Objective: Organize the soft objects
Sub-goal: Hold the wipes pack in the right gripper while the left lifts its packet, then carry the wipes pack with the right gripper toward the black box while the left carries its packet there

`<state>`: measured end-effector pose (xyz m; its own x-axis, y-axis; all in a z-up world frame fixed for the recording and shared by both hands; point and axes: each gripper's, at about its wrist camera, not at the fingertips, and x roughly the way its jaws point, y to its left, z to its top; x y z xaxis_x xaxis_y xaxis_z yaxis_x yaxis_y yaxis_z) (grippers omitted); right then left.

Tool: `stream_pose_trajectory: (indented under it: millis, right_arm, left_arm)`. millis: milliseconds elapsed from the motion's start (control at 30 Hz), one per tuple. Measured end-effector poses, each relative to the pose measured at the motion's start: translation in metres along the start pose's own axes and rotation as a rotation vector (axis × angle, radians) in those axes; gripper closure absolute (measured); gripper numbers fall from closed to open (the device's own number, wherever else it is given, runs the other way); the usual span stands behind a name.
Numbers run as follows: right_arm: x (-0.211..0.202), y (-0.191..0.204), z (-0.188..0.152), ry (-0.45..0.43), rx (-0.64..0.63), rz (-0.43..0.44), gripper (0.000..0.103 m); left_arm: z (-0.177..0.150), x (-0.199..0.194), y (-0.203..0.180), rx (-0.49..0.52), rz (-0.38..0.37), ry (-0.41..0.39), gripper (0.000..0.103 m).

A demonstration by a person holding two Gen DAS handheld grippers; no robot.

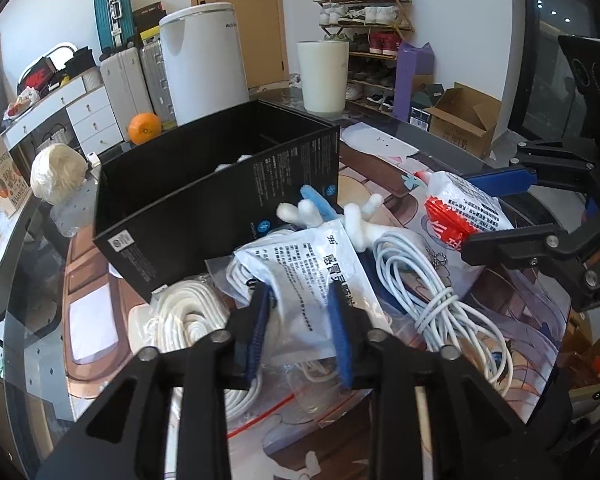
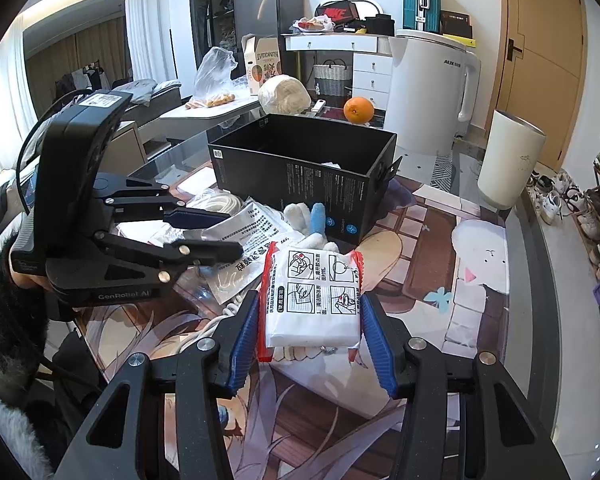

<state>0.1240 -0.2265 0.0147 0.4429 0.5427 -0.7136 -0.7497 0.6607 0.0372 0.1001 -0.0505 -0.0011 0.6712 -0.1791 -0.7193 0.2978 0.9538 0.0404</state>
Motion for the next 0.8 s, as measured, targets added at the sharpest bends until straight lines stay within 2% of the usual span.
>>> stream_pose_trajectory:
  millis: [67,100,133,200,300,800]
  right_arm:
    - [0.000,0.000,0.000,0.001,-0.002,-0.001,0.053]
    - [0.000,0.001,-0.001,0.002,-0.002,-0.001,0.053]
    - [0.000,0.001,-0.001,0.001,-0.002,-0.001,0.053]
    - [0.000,0.001,-0.001,0.001,-0.003,-0.002,0.053]
    - [0.000,0.000,-0.001,-0.003,-0.001,-0.004,0.053]
    - [-0.010,0.005,0.007,-0.050,-0.011,-0.003,0.053]
  left_arm:
    - [0.001,0.002,-0.002,0.004,0.003,0.003,0.069]
    - [0.001,0.002,-0.003,0.006,0.002,0.003,0.072]
    - [0.002,0.001,-0.003,0.009,0.003,0.000,0.080]
    - [0.001,-0.001,-0.004,0.019,0.004,-0.013,0.086]
    - [0.000,-0.006,-0.006,0.032,0.012,-0.033,0.091]
    - [-0.012,-0.034,0.015,-0.040,0.026,-0.105,0.095]
